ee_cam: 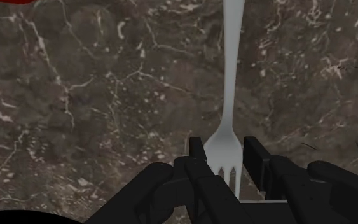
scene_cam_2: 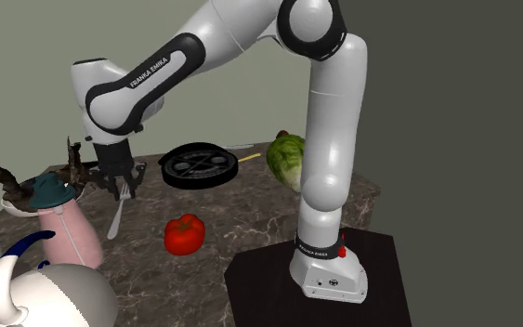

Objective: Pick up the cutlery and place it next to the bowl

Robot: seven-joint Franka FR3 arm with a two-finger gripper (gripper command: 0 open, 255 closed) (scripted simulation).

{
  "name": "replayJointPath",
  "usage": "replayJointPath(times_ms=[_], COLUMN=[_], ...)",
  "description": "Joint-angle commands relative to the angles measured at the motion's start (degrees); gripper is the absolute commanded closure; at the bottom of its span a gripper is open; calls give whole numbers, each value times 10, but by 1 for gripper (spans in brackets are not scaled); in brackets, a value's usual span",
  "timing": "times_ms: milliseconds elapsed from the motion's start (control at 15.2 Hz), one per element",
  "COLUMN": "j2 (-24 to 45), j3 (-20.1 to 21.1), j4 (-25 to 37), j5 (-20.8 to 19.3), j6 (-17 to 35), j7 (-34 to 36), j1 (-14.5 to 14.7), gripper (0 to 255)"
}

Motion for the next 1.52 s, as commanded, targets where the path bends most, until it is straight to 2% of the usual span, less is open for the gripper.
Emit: replayJointPath(times_ms=[0, 660, 1122, 1188, 1452], j2=[7, 50, 50, 50, 50], j3=[0, -1, -1, -1, -1], j4=[-9, -42, -42, -42, -42], j5=[-2, -18, -18, -18, -18], j6=[17, 91, 91, 91, 91], j7=[2, 15, 15, 15, 15], j1=[0, 0, 0, 0, 0], gripper=[255, 255, 255, 0, 0])
